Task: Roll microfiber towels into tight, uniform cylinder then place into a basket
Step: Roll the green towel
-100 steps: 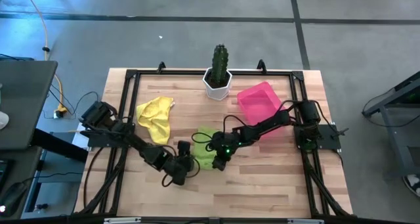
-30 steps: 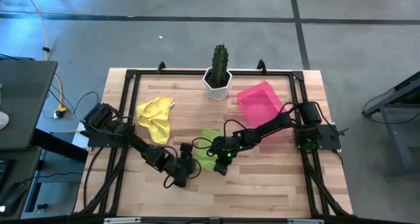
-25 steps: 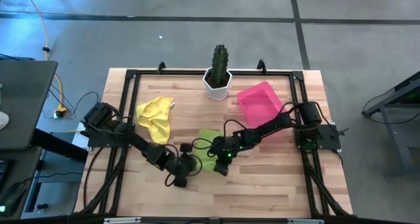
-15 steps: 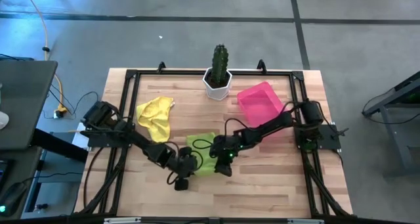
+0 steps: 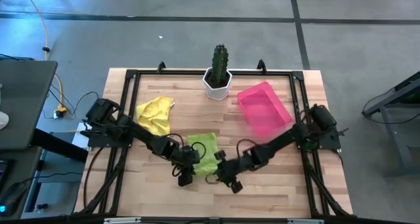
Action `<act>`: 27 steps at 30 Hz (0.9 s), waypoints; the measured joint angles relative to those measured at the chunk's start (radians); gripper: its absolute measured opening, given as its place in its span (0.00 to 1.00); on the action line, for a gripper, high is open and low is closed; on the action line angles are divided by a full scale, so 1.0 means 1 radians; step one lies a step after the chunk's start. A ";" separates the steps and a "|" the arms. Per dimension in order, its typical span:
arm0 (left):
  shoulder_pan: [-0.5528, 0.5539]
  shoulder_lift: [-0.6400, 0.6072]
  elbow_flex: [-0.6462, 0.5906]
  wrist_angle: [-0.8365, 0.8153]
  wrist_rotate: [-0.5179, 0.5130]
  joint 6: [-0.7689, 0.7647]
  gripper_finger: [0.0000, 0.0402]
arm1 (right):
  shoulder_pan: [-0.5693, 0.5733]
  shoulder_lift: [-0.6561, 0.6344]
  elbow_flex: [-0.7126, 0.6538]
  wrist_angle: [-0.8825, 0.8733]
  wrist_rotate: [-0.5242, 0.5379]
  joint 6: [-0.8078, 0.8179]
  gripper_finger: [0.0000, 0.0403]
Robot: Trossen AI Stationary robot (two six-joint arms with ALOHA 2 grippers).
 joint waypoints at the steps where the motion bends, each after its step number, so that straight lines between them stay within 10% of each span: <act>1: 0.006 0.001 0.000 0.003 0.011 0.000 0.02 | 0.014 0.003 0.000 0.002 0.033 -0.002 0.27; 27: 0.027 0.003 -0.003 0.023 0.025 0.000 0.03 | 0.052 0.084 0.001 0.017 0.273 0.025 0.27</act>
